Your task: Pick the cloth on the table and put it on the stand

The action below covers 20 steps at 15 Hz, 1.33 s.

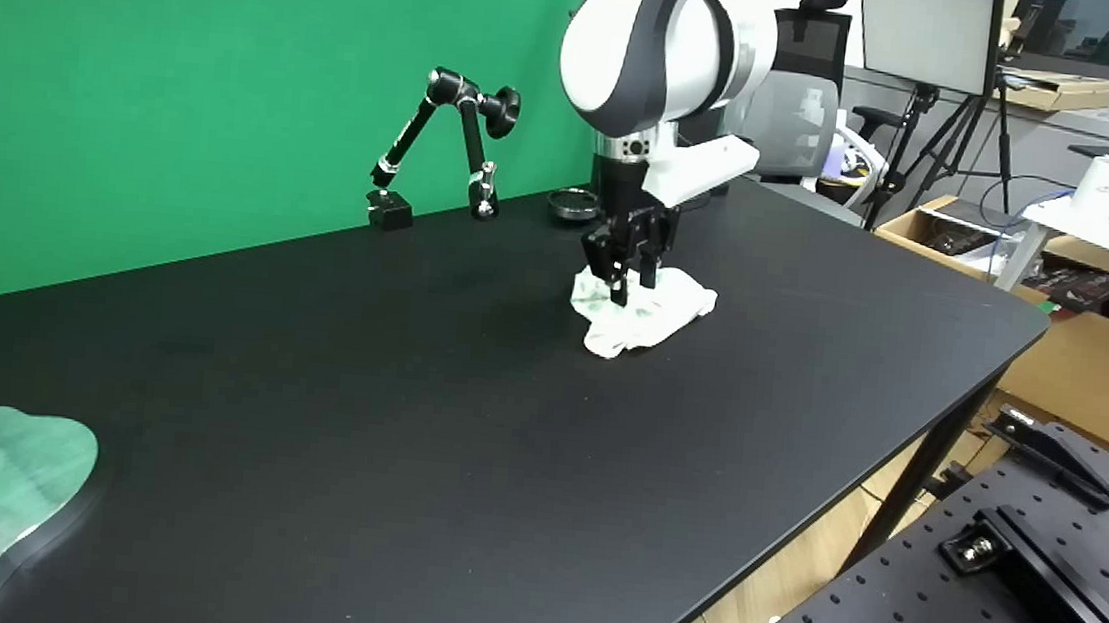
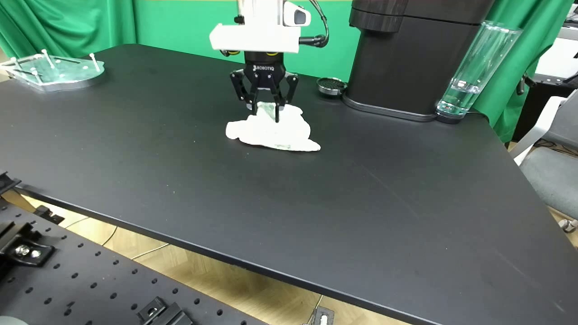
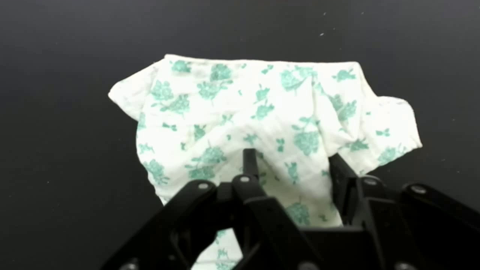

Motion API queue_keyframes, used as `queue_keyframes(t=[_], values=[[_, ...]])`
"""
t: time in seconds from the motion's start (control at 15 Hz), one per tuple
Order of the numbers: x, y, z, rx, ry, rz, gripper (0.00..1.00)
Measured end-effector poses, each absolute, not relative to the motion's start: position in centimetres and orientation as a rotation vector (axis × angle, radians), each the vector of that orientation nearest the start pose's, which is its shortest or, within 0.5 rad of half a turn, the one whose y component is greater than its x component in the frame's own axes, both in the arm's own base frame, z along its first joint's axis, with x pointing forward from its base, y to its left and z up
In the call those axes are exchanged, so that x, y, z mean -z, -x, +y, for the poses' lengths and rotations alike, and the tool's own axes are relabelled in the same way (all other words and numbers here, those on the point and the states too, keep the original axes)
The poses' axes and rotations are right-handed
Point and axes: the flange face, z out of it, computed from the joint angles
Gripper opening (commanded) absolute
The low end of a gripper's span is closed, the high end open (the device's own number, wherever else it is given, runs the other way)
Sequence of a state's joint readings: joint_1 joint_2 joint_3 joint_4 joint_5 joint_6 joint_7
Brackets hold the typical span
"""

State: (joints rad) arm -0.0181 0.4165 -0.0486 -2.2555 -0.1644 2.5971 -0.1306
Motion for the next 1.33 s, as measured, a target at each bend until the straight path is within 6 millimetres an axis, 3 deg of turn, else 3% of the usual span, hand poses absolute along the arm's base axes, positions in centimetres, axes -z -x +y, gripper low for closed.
queue_keyframes(t=[0.2, 0.47, 0.67, 0.93, 1.13, 1.33], values=[[-17.3, -53.3, -3.3, -0.120, 3.211, -0.316, 0.02], [-18.4, -54.3, -3.1, -0.054, 3.210, -0.243, 0.00], [-20.9, -56.1, -2.1, 0.054, 3.217, -0.162, 0.00], [-27.8, -59.1, 0.7, 0.246, 3.217, -0.109, 0.00], [-33.9, -61.0, 3.8, 0.379, 3.214, -0.094, 0.00], [-38.6, -62.2, 7.5, 0.452, 3.194, -0.101, 0.00]])
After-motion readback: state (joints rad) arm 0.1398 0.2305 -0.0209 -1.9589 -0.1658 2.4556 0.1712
